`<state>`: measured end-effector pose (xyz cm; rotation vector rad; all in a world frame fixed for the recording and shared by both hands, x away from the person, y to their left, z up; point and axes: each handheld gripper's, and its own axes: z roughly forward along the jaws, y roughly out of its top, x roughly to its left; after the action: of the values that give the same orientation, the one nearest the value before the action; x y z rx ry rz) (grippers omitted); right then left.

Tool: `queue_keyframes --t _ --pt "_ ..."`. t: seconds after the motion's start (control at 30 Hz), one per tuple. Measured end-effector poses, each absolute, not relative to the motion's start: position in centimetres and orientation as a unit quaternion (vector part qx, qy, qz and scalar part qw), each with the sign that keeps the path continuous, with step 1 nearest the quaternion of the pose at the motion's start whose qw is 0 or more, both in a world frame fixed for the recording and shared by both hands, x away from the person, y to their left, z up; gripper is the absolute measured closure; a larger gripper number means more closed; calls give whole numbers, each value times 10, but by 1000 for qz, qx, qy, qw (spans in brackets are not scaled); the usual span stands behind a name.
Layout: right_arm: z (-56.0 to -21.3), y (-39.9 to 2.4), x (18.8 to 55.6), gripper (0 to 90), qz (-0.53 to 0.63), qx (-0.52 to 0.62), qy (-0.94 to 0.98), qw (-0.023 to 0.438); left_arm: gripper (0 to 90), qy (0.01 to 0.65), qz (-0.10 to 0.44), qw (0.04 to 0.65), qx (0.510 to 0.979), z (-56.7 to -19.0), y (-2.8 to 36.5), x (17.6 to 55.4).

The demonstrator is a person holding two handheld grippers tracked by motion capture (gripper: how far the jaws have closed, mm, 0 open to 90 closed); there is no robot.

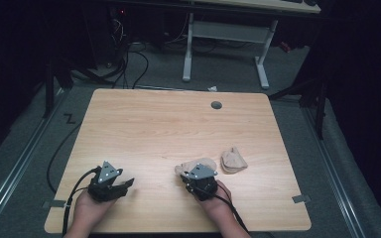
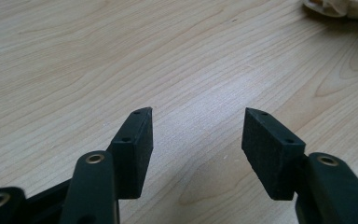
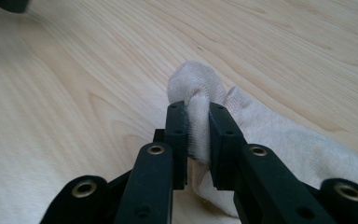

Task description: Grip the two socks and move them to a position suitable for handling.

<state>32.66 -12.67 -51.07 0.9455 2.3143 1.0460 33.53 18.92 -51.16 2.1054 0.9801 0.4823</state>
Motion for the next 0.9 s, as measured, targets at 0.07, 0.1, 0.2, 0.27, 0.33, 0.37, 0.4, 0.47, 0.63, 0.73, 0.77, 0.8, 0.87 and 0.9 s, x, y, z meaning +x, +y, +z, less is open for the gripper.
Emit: queue_keyframes --t 0.07,0.1,0.2,0.27,0.33,0.37,0.4,0.47,0.63,0.73,0.77,0.8,0.87,0.9 --pt "-510 -123 325 798 378 337 836 212 437 383 189 376 823 -511 189 335" --pt "-509 -122 324 798 380 335 835 213 437 383 188 377 822 -512 189 335" --pt "-506 -116 322 798 386 332 834 213 437 383 188 377 822 -511 189 336" --pt "-504 -111 320 798 392 324 835 211 437 382 188 377 822 -511 189 335" --pt "-504 -110 319 798 394 323 835 209 438 382 188 377 822 -511 189 335" --pt "-502 -106 318 798 395 315 837 211 438 383 187 380 821 -511 189 335" --pt "-502 -106 318 798 395 315 837 211 438 383 187 380 821 -511 189 335" --pt "-499 -101 315 798 399 308 837 212 439 383 187 381 820 -511 188 335" --pt "-496 -89 312 798 416 292 839 197 438 384 188 380 820 -511 188 336" --pt "-495 -86 311 798 419 288 839 194 438 384 189 379 820 -511 188 336" --pt "-494 -82 310 798 425 285 838 192 438 385 189 380 820 -511 189 336" --pt "-493 -80 309 798 427 284 837 189 438 385 189 380 819 -511 189 336" --pt "-492 -75 309 798 432 278 837 187 438 386 190 380 819 -511 189 336" --pt "-492 -72 309 798 435 278 836 186 437 386 190 380 819 -511 190 336"
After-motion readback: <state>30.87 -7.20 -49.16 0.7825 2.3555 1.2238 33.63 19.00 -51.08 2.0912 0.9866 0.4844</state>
